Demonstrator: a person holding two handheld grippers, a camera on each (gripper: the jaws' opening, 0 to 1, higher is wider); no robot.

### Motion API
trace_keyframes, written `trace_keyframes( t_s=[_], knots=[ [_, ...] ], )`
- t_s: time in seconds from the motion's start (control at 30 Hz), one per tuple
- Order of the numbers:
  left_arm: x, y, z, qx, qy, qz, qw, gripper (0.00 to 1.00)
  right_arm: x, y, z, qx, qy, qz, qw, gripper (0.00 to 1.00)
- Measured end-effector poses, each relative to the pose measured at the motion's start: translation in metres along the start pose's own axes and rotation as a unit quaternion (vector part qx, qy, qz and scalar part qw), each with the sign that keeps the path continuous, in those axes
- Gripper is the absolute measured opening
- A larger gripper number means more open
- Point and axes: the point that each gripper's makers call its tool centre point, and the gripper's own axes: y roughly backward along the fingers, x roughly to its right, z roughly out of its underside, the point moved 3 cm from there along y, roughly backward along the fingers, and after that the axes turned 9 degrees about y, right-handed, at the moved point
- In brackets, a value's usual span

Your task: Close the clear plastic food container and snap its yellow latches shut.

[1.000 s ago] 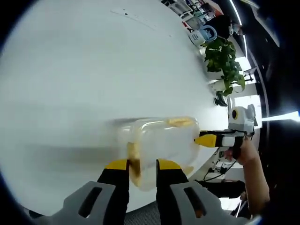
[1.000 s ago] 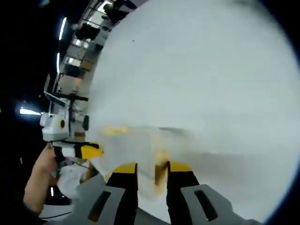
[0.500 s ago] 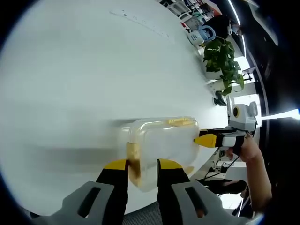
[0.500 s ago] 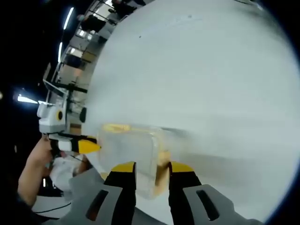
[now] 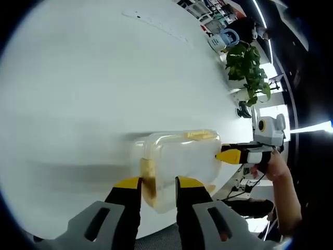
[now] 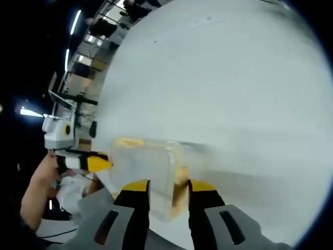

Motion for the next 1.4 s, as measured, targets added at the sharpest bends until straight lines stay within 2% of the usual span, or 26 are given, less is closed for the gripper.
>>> trace_keyframes(
  t_s=[0.23, 0.27, 0.33, 0.4, 0.5, 0.57, 0.73, 1.03, 1.13, 1.2, 1.33, 1.4],
  knots=[
    [0.0, -0.001, 0.001, 0.001, -0.024, -0.003, 0.9997, 0.26, -0.001, -0.002, -0.003, 0.007, 0.015, 0.003, 0.9999, 0.28],
    [0.001, -0.001, 0.003, 0.0, -0.027, -0.003, 0.9996, 0.27, -0.002, -0.003, -0.004, 0.009, 0.023, 0.004, 0.9997, 0.28],
    [0.002, -0.002, 0.003, 0.005, -0.045, -0.003, 0.999, 0.3, -0.003, -0.003, -0.006, 0.018, 0.066, 0.011, 0.9976, 0.29],
    [0.003, -0.003, 0.002, 0.009, -0.045, -0.003, 0.9989, 0.36, -0.006, -0.003, -0.005, 0.014, 0.058, 0.008, 0.9982, 0.32],
    [0.005, -0.005, 0.0, 0.018, -0.043, 0.001, 0.9989, 0.51, -0.01, 0.0, -0.011, 0.03, 0.057, -0.002, 0.9979, 0.43],
    [0.005, -0.006, -0.002, 0.018, -0.048, -0.001, 0.9987, 0.56, -0.01, 0.0, -0.012, 0.031, 0.056, -0.001, 0.9979, 0.47],
    [0.001, -0.004, -0.01, 0.026, -0.051, 0.001, 0.9984, 0.6, -0.005, 0.002, -0.008, 0.014, 0.086, 0.016, 0.9961, 0.5],
    [-0.005, 0.0, -0.012, 0.017, -0.066, -0.003, 0.9976, 0.57, -0.007, 0.007, -0.011, 0.018, 0.105, 0.021, 0.9941, 0.47],
    [-0.005, 0.002, -0.012, 0.015, -0.082, -0.01, 0.9965, 0.57, -0.01, 0.009, -0.015, 0.022, 0.132, 0.023, 0.9908, 0.47],
    [-0.004, 0.004, -0.014, 0.015, -0.098, -0.016, 0.9949, 0.56, -0.013, 0.011, -0.017, 0.02, 0.157, 0.026, 0.9871, 0.46],
    [-0.001, 0.009, -0.019, 0.015, -0.154, -0.035, 0.9873, 0.54, -0.016, 0.011, -0.022, 0.021, 0.203, 0.032, 0.9784, 0.46],
    [0.003, 0.01, -0.023, 0.023, -0.194, -0.044, 0.9797, 0.54, -0.022, 0.01, -0.023, 0.021, 0.225, 0.029, 0.9736, 0.46]
  ],
)
